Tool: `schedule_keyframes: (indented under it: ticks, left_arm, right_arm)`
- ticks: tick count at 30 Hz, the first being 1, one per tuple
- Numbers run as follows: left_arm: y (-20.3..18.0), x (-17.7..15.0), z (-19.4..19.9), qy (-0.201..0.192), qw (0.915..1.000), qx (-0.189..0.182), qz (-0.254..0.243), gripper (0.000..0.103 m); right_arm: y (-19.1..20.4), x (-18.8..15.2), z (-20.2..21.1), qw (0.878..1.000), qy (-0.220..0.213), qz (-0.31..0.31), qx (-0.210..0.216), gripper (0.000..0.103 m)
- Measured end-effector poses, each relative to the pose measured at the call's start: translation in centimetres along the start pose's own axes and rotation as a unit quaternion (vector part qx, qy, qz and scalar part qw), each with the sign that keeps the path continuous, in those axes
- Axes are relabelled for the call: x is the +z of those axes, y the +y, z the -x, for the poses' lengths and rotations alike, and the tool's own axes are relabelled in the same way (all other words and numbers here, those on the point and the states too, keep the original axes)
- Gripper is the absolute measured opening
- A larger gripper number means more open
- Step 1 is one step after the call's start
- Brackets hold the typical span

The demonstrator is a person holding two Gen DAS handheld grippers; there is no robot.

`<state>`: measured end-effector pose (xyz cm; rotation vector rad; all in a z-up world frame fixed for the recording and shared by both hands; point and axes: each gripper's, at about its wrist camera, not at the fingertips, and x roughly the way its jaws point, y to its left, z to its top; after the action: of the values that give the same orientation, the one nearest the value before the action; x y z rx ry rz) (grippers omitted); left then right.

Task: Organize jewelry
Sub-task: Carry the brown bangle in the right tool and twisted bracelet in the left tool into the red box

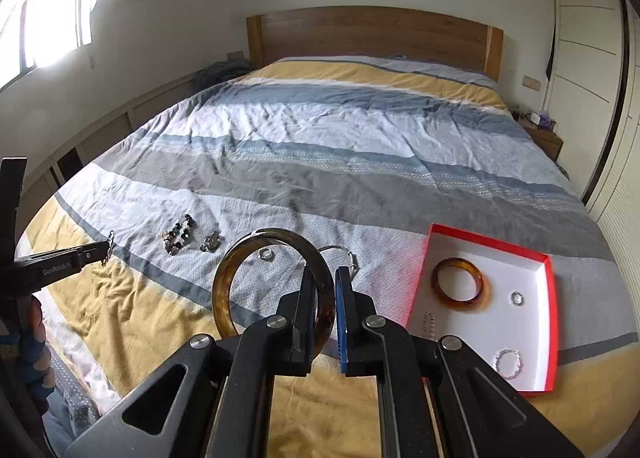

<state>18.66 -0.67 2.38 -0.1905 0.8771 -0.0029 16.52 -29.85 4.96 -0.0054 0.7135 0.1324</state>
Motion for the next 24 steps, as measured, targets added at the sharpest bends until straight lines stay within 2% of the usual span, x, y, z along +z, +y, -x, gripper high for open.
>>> schedule_keyframes:
  ticks: [6,12,17,24]
  left_arm:
    - [-3.4,-0.1,2.5,-0.018,0.9993,-0.024,-0.023,0.004]
    - [-9.3,-0.6,2.3,-0.012,0.9963,-0.055,-0.065,0.004]
    - [-15.3,-1.5,0.0,0.006,0.9907,-0.080,-0.109,0.004]
    - [-23.7,-3.3,-4.8,0.039,0.9783,-0.114,-0.169,0.004]
  right_arm:
    - [-3.7,-0.3,4.6,0.999,-0.021,-0.013,-0.032,0.009]
    - [-9.1,-1.6,6.8,0.996,-0.024,-0.036,-0.074,0.009]
    - [-13.8,-3.0,6.0,0.993,-0.012,-0.061,-0.103,0.009]
    - [-18.2,-4.6,1.8,0.990,0.020,-0.074,-0.117,0.009]
